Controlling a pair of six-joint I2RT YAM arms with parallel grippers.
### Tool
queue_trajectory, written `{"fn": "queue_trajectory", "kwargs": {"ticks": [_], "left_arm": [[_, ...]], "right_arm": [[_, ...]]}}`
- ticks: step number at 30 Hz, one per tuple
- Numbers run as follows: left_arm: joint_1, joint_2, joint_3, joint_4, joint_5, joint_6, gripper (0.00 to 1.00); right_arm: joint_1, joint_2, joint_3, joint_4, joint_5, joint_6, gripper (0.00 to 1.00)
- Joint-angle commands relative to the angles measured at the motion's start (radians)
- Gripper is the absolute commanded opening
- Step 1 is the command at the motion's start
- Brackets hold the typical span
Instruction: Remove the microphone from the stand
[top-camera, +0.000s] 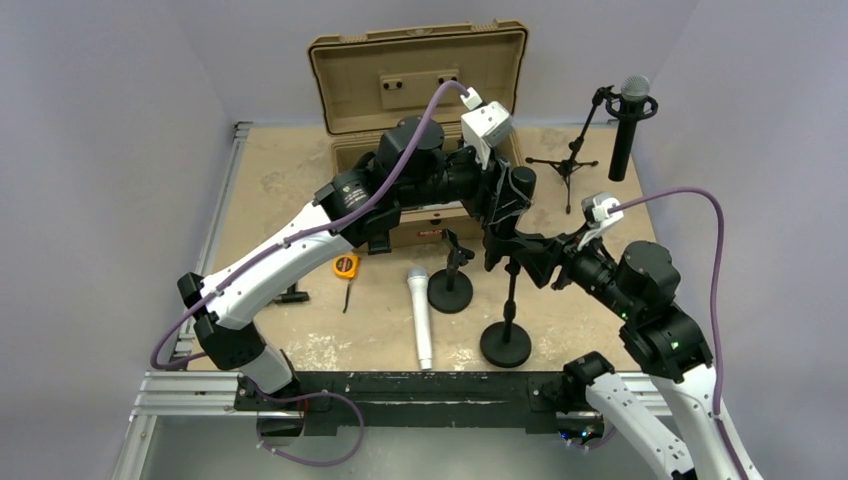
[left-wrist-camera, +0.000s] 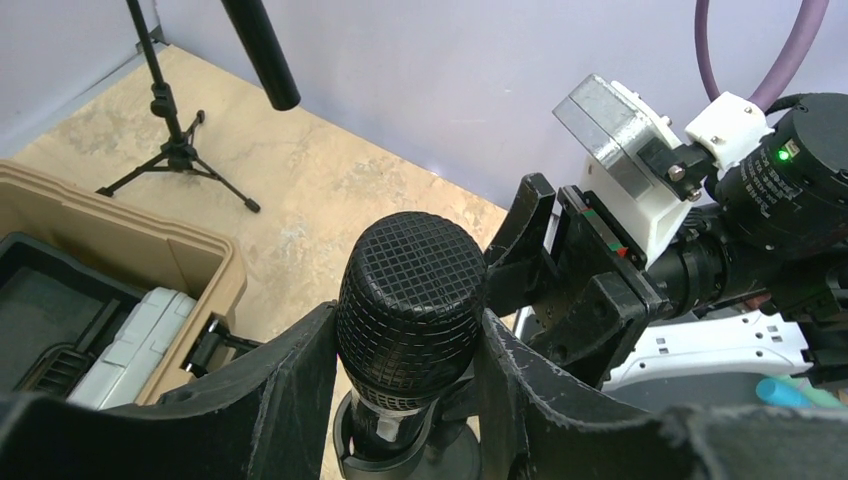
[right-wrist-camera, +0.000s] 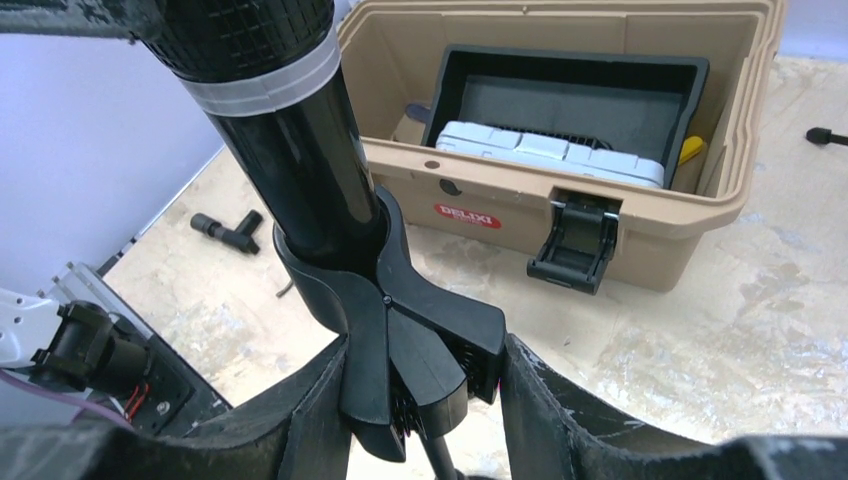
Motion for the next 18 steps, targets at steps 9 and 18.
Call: {"fn": "queue_trajectory", "kwargs": {"ticks": [9, 18], "left_arm": [[-0.006, 0.052, 0.194, 0.011, 0.15, 0.0, 0.0], [0.0, 0.1, 0.269, 0.04, 0.199, 0.262, 0.0]], "right_arm": [[-0.003, 0.125, 0.205, 0.167, -0.018, -0.122, 0.0], [-0.003, 0.188, 0.253, 0.124, -0.001, -0.154, 0.0]]}}
